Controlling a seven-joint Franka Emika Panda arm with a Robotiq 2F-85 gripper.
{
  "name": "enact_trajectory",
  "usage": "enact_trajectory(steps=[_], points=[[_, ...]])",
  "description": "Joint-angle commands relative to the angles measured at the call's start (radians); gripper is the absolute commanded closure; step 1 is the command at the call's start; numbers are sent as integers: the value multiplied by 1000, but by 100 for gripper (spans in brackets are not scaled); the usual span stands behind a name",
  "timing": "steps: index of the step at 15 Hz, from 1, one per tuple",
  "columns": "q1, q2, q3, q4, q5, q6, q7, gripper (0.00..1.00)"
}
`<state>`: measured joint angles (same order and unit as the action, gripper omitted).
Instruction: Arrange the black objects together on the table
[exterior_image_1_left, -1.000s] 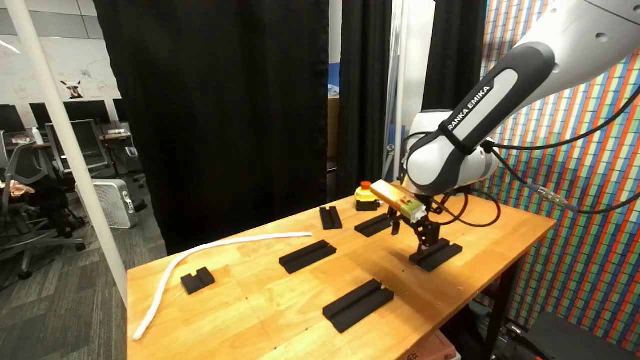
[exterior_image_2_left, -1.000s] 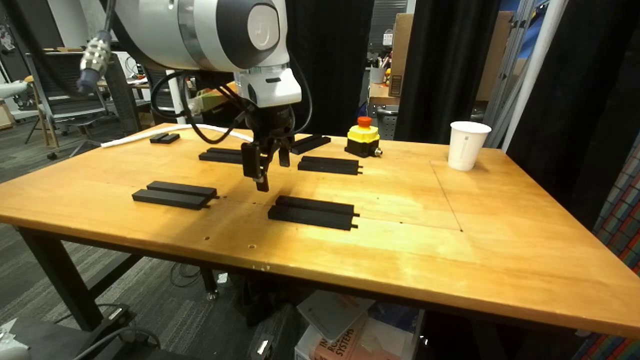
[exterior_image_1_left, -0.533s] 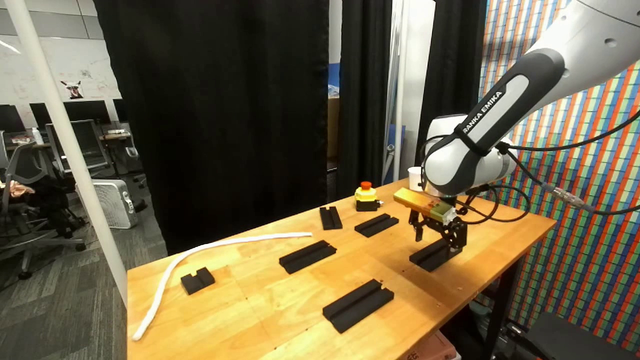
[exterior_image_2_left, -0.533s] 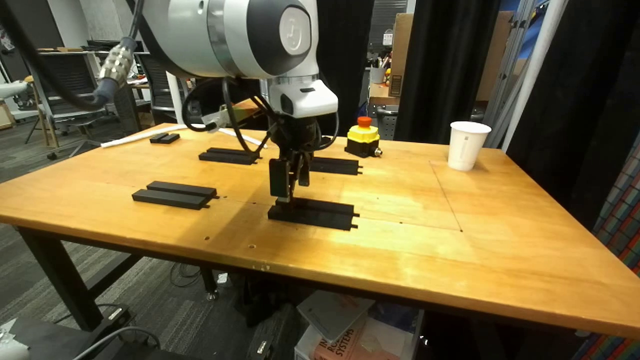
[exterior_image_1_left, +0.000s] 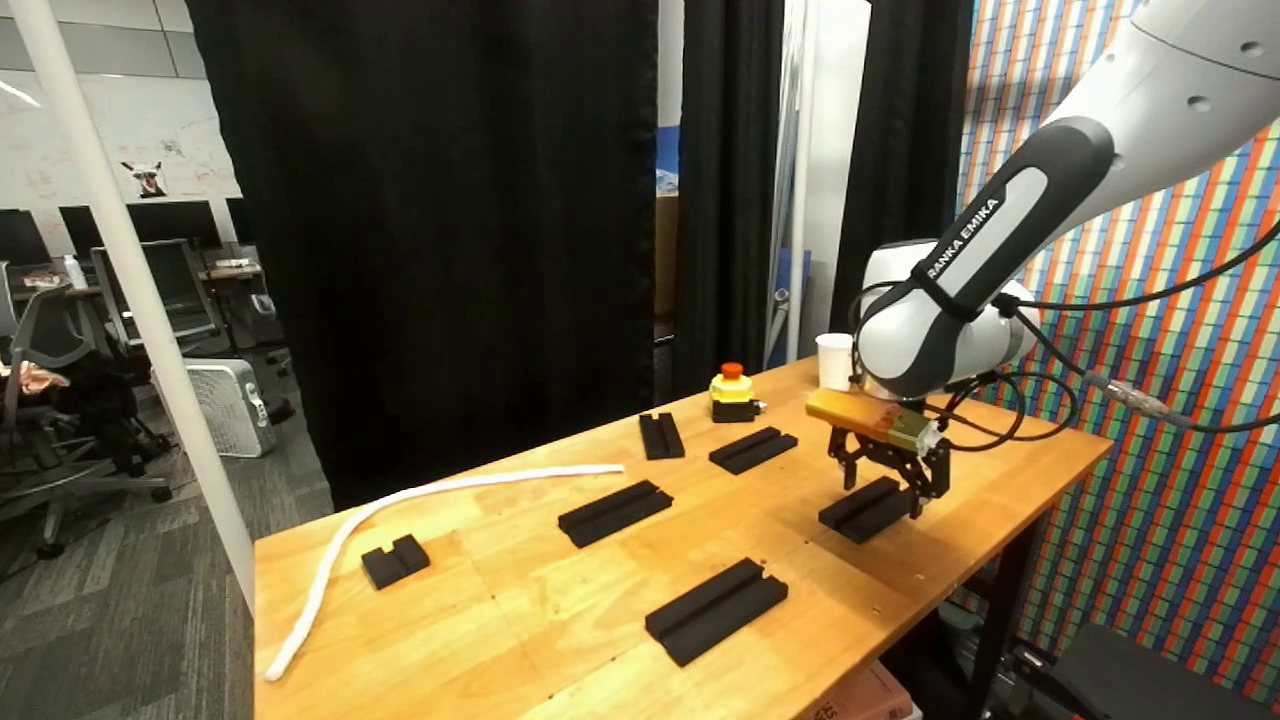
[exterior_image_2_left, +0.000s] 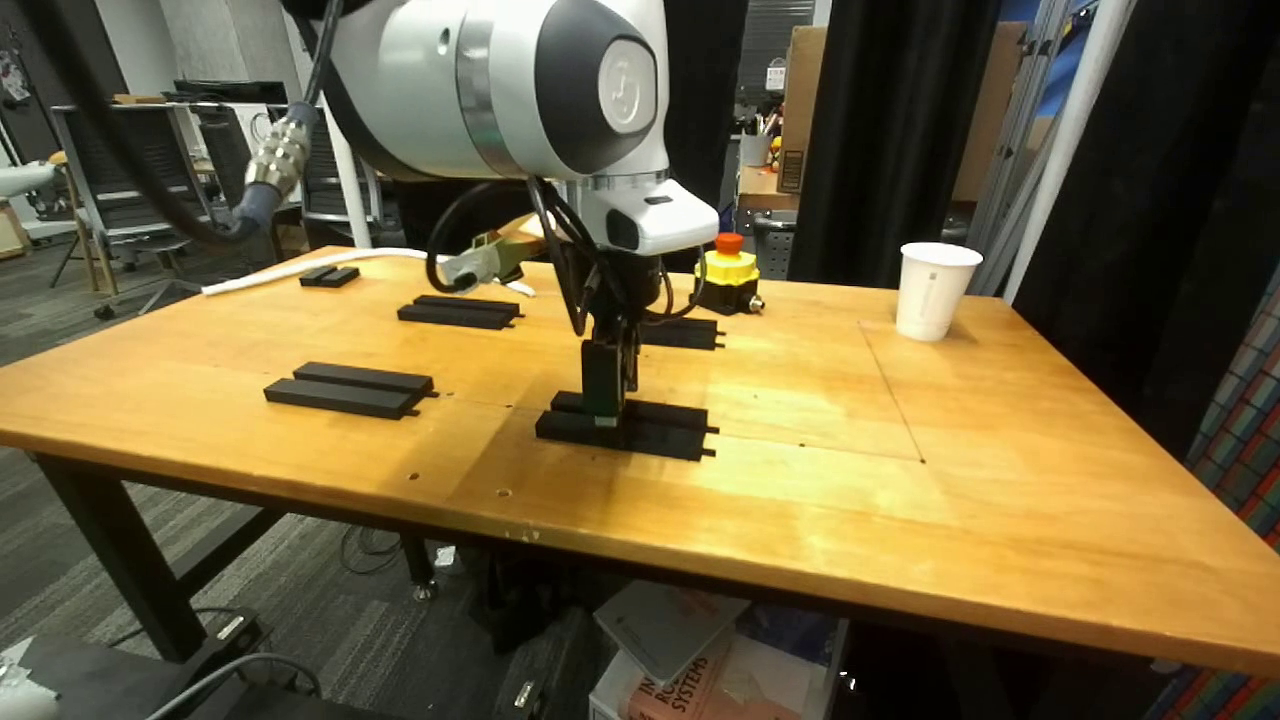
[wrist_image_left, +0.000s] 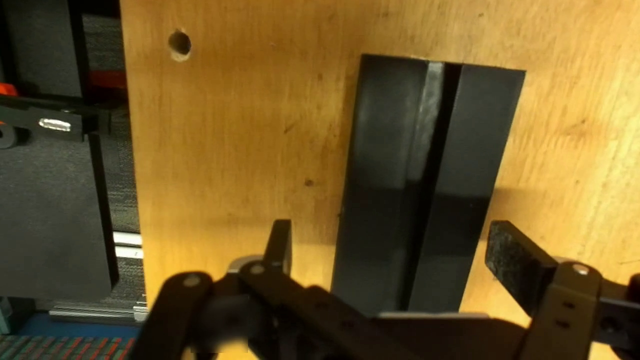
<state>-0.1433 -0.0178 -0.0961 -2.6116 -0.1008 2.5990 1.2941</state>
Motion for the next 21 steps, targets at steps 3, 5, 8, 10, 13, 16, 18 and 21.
enact_trajectory(steps=[3,5,8,10,13,16,18,21], points=[[5,67,-18,43,51,66,-105,0],[7,88,-19,51,91,94,-144,0],[8,113,-15,59,181,119,-214,0],[9,123,-12,61,247,118,-256,0],[10,116,-12,62,328,91,-301,27],[16,99,-11,67,377,56,-306,50],[23,86,-9,79,374,15,-291,52],[41,74,-2,91,356,-50,-271,55]])
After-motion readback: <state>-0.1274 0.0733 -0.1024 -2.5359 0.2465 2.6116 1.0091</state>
